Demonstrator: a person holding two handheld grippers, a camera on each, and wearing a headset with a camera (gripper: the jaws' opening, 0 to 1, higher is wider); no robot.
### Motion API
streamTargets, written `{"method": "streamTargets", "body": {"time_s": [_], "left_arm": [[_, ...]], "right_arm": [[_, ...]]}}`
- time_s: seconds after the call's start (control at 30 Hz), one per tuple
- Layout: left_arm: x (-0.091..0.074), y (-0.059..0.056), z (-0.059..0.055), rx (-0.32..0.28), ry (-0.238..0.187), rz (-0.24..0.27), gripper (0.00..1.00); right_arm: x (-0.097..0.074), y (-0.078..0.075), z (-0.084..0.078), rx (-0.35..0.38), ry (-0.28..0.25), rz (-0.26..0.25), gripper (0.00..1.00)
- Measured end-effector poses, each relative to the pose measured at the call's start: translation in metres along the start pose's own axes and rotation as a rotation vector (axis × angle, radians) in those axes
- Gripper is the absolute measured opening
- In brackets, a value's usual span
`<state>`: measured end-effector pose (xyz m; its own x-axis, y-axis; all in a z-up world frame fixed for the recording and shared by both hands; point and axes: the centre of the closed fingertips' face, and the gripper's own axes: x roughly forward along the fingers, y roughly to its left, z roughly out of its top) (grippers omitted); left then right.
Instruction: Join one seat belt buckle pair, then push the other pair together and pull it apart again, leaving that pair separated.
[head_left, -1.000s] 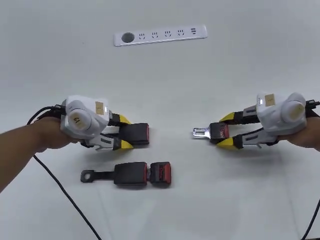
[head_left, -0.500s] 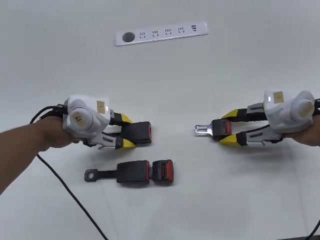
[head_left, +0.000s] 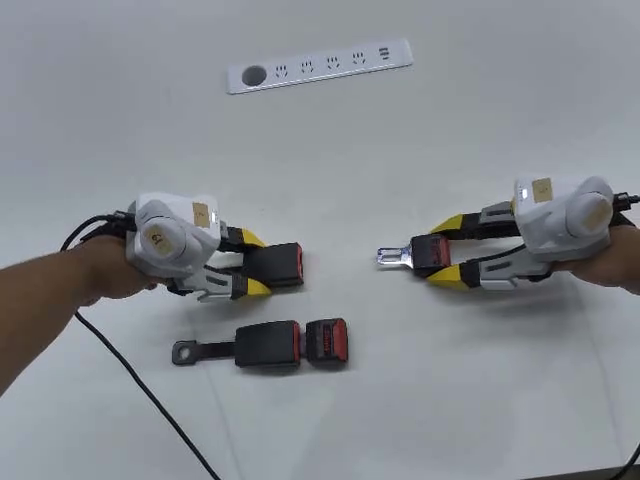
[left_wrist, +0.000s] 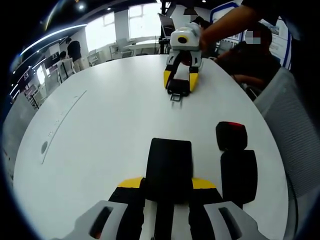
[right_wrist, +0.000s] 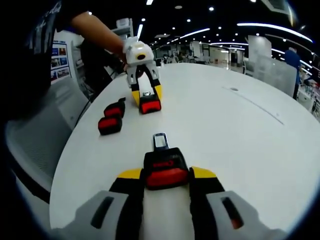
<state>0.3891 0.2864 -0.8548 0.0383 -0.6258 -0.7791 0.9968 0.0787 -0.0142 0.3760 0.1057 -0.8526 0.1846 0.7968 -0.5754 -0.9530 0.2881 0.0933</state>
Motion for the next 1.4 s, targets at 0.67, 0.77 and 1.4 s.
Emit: {"method": "streamTargets", "body": {"time_s": [0.67, 0.77, 1.4], "left_arm": [[0.000, 0.001, 0.000, 0.005, 0.009, -0.010, 0.35], [0.000, 0.001, 0.000, 0.003, 0.010, -0.010, 0.35], [0.001, 0.003, -0.002, 0.007, 0.037, -0.014, 0.35]], "right_arm": [[0.046, -0.003, 0.031, -0.005, -0.029, 0.035, 0.36], [0.052, -0.004, 0.036, -0.006, -0.035, 0.034, 0.36], [0.093, 0.010, 0.062, -0.028, -0.055, 0.064, 0.36]]}}
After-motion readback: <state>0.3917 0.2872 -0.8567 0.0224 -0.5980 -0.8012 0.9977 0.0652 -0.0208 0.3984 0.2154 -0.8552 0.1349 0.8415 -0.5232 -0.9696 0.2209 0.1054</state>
